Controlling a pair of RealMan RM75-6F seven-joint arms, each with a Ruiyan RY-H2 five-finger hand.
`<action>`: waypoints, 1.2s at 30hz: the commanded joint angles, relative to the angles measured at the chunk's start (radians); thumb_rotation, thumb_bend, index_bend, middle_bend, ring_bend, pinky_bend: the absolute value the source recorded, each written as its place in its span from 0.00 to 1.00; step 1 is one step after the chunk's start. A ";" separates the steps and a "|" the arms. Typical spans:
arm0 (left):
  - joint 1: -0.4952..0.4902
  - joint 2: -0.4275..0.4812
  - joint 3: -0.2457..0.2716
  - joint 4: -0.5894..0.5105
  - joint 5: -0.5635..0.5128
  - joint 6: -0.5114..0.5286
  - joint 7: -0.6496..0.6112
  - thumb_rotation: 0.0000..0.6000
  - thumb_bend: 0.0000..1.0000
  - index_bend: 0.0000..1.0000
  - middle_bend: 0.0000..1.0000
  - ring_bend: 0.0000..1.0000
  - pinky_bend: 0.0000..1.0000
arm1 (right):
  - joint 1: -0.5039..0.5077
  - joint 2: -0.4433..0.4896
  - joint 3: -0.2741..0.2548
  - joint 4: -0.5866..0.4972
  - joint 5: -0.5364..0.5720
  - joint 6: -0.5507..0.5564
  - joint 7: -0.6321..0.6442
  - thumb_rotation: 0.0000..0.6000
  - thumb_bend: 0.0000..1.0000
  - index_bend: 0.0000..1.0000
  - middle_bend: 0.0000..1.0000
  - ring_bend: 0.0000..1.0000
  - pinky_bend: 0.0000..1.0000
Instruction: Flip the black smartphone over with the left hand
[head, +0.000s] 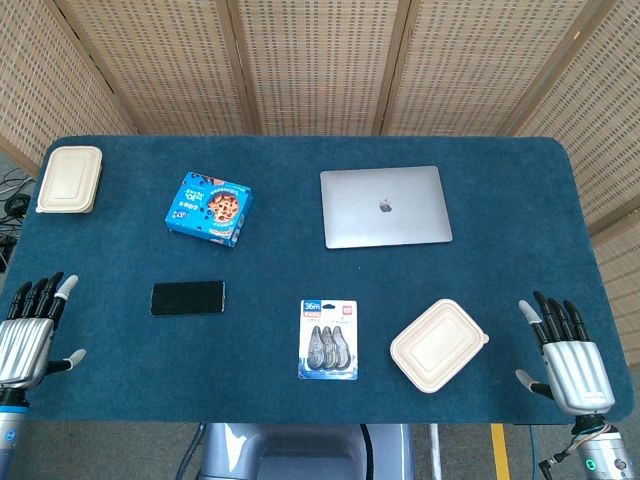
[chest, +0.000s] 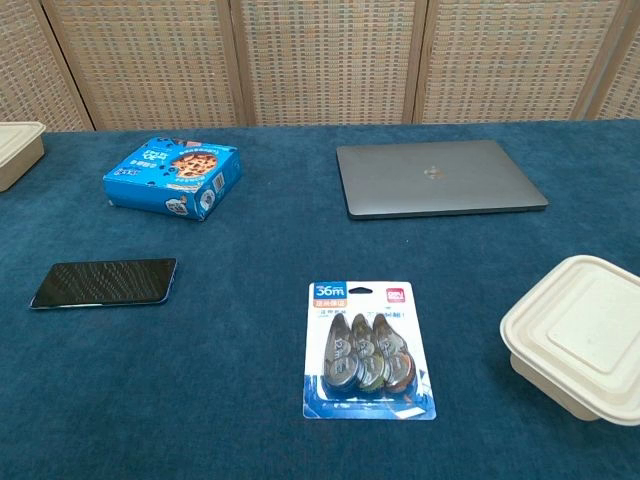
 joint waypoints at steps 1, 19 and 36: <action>-0.001 -0.002 -0.001 0.002 -0.002 -0.004 0.001 1.00 0.12 0.00 0.00 0.00 0.00 | 0.000 0.000 0.000 0.001 0.003 -0.002 0.000 1.00 0.04 0.00 0.00 0.00 0.00; -0.008 -0.034 -0.010 0.015 -0.007 -0.013 0.016 1.00 0.12 0.00 0.00 0.00 0.00 | -0.001 -0.001 0.002 0.001 0.001 0.002 0.005 1.00 0.04 0.00 0.00 0.00 0.00; -0.104 -0.163 -0.053 0.032 -0.075 -0.126 0.171 1.00 0.31 0.00 0.00 0.00 0.00 | 0.003 -0.004 0.007 0.013 0.011 -0.006 0.024 1.00 0.05 0.00 0.00 0.00 0.00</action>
